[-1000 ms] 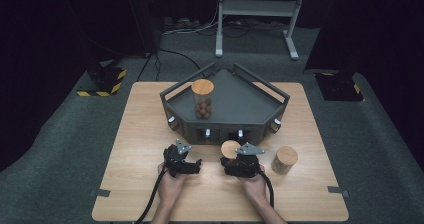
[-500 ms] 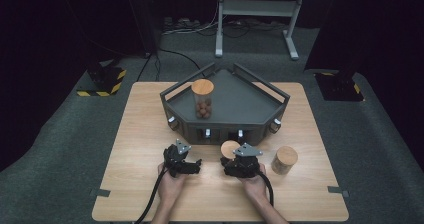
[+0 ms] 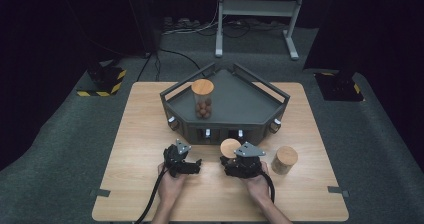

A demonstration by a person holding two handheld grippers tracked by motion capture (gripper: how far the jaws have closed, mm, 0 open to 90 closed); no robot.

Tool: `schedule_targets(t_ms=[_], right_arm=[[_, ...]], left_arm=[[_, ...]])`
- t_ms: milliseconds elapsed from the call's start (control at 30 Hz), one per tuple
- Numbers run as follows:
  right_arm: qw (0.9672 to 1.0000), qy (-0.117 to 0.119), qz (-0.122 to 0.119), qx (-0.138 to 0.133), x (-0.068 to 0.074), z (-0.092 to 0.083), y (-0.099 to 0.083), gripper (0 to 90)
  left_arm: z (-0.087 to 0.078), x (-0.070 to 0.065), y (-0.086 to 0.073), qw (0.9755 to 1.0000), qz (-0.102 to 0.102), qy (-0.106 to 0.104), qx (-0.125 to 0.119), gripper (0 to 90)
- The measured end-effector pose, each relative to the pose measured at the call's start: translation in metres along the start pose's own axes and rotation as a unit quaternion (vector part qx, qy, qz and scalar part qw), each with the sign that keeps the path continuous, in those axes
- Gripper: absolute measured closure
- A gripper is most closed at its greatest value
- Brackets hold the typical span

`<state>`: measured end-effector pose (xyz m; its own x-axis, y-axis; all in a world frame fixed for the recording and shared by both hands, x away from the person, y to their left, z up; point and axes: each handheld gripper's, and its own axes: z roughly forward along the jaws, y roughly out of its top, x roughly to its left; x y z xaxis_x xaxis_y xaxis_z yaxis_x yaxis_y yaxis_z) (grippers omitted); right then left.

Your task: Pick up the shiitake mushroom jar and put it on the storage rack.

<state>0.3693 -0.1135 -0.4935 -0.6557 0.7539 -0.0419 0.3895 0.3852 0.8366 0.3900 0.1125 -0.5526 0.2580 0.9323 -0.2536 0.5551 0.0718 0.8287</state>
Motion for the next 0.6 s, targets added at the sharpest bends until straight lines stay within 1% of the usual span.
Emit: schedule_targets(t_ms=[200,467,600], right_arm=[[0.9999,0.007,-0.012,-0.001,-0.001,-0.01,0.008,25.4],[0.9997,0.022,0.001,-0.006,-0.007,-0.022,0.02,25.4],[0.9995,0.028,0.004,-0.013,-0.009,-0.029,0.026,25.4]], left_arm=[[0.0,0.0,0.0,1.0,-0.002,0.0,-0.001,6.1],[0.0,0.0,0.0,1.0,-0.002,-0.001,-0.001,6.0],[0.0,0.0,0.0,1.0,-0.002,-0.001,-0.001,5.9]])
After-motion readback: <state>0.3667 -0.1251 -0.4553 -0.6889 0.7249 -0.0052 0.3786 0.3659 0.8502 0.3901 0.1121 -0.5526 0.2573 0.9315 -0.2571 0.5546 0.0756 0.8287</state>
